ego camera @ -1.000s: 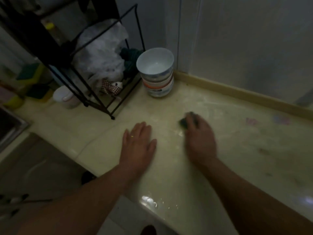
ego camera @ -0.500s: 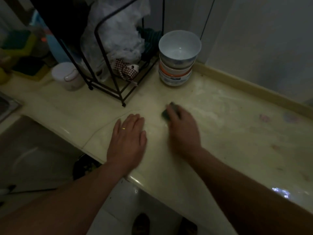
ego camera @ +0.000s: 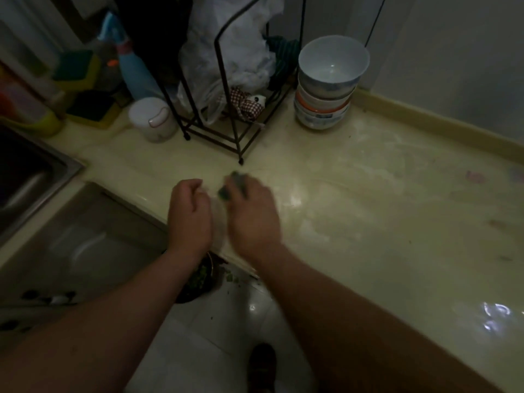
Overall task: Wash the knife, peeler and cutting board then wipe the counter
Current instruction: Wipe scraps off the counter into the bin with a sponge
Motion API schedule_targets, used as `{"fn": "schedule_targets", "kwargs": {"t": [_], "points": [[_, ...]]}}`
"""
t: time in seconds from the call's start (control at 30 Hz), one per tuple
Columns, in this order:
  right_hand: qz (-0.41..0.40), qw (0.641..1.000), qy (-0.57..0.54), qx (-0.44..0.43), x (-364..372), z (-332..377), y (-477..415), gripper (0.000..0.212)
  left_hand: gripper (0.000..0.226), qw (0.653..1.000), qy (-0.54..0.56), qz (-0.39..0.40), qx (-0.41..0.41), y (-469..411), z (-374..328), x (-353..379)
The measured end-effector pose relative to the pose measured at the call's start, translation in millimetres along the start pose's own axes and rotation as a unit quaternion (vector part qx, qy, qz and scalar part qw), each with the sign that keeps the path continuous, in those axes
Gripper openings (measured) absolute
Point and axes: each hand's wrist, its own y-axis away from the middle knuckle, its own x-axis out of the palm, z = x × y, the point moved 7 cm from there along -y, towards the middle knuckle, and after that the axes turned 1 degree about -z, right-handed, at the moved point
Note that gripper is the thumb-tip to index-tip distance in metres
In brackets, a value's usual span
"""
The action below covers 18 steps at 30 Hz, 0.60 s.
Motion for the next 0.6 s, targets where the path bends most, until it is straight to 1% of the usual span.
{"fn": "schedule_targets", "kwargs": {"t": [0.07, 0.13, 0.17, 0.2, 0.27, 0.33, 0.4, 0.47, 0.5, 0.53, 0.57, 0.6], "points": [[0.049, 0.997, 0.013, -0.065, 16.9, 29.3, 21.4, 0.057, 0.033, 1.000, 0.000, -0.002, -0.006, -4.6, 12.5, -10.3], [0.069, 0.989, 0.021, -0.132, 4.3, 15.2, 50.1, 0.053, 0.040, 0.999, -0.030, 0.041, 0.015, -3.5, 16.6, -9.2], [0.069, 0.987, 0.027, -0.146, -11.2, -4.6, 67.5, 0.047, 0.046, 0.993, -0.073, 0.073, 0.052, -0.4, 15.7, -5.8], [0.065, 0.988, 0.028, -0.135, -30.5, -32.9, 84.8, 0.040, 0.052, 0.979, -0.140, 0.106, 0.105, 4.3, 16.1, -0.5], [0.044, 0.997, 0.026, -0.051, -76.2, -105.3, 120.4, 0.035, 0.059, 0.928, -0.279, 0.149, 0.198, 15.6, 24.8, 8.3], [0.029, 0.997, 0.058, 0.034, -117.3, -167.7, 159.6, 0.042, 0.061, 0.894, -0.349, 0.175, 0.219, 21.5, 34.9, 9.3], [0.013, 0.990, 0.110, 0.088, -135.3, -197.0, 187.9, 0.050, 0.067, 0.874, -0.387, 0.187, 0.227, 26.6, 35.8, 11.0], [-0.019, 0.985, 0.104, 0.140, -124.6, -184.0, 194.2, 0.054, 0.072, 0.853, -0.410, 0.203, 0.250, 36.5, 29.2, 16.3], [-0.036, 0.987, 0.084, 0.135, -111.5, -162.7, 189.2, 0.053, 0.074, 0.843, -0.415, 0.217, 0.264, 44.2, 26.0, 21.2], [-0.041, 0.990, 0.063, 0.115, -93.7, -133.5, 180.2, 0.050, 0.073, 0.835, -0.415, 0.228, 0.280, 52.7, 23.2, 26.2], [-0.033, 0.995, 0.050, 0.075, -71.9, -98.3, 168.4, 0.047, 0.071, 0.829, -0.414, 0.237, 0.293, 58.7, 21.4, 29.7], [-0.011, 0.998, 0.047, 0.037, -48.6, -63.4, 156.9, 0.046, 0.068, 0.824, -0.412, 0.244, 0.303, 61.2, 20.5, 30.8]]}}
